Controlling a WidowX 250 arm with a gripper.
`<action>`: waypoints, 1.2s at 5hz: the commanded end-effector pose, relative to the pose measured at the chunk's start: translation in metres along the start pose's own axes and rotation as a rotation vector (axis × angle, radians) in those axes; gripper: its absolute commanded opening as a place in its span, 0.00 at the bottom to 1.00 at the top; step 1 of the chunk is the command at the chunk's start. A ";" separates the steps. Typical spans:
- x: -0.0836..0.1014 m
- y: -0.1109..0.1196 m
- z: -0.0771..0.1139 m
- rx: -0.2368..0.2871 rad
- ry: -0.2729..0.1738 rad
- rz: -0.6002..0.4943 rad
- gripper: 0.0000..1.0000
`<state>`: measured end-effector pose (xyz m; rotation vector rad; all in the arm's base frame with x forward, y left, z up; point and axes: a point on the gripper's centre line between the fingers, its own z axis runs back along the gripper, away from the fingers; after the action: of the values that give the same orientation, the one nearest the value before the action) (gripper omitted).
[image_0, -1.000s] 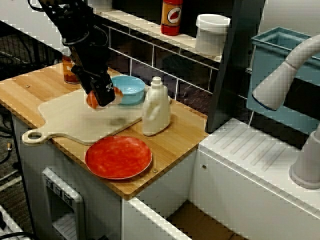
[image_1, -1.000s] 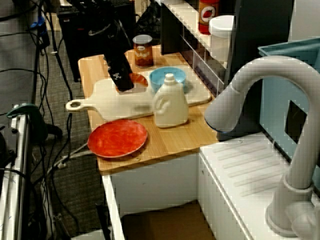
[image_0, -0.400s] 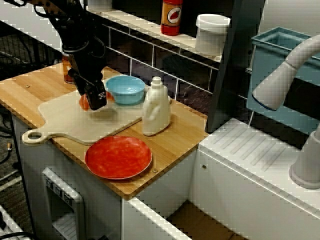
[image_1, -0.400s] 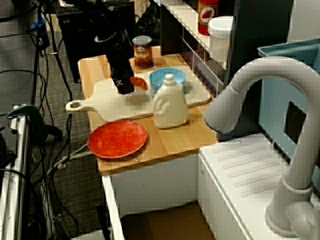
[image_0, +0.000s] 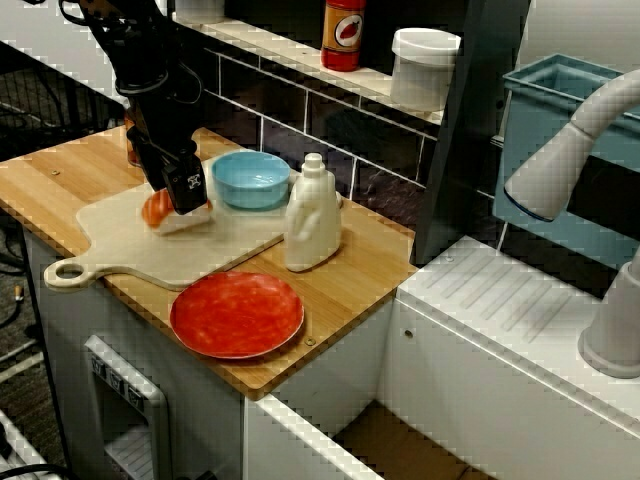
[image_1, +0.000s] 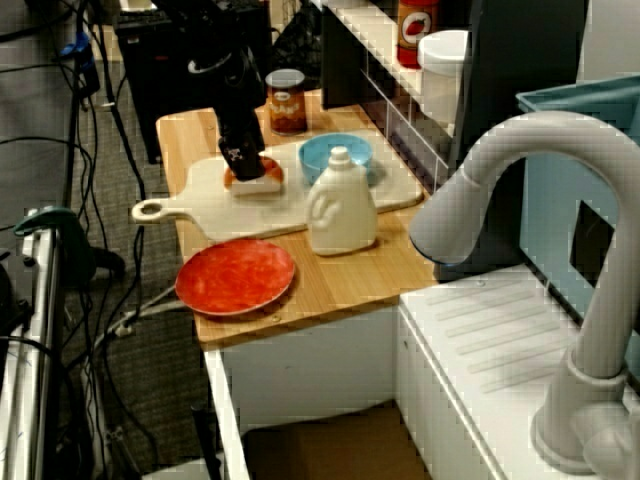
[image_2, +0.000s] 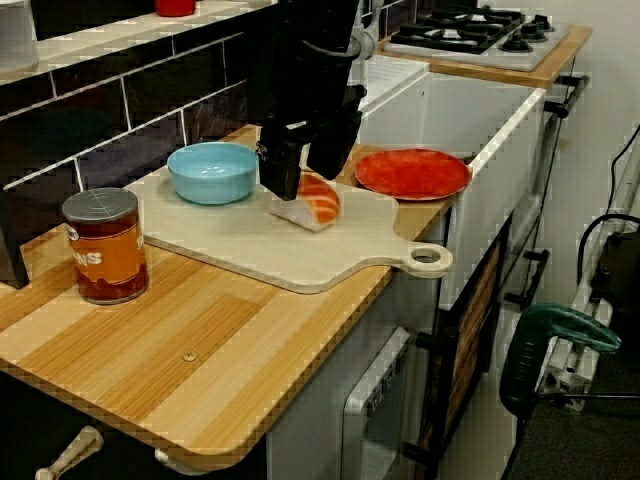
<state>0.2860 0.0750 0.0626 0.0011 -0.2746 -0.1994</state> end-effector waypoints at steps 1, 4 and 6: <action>0.012 0.008 0.010 0.013 -0.022 0.007 1.00; 0.029 0.024 0.030 -0.078 -0.009 0.086 1.00; 0.035 0.028 0.035 -0.080 -0.018 0.123 1.00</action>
<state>0.3098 0.0903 0.0939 -0.1192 -0.2432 -0.0780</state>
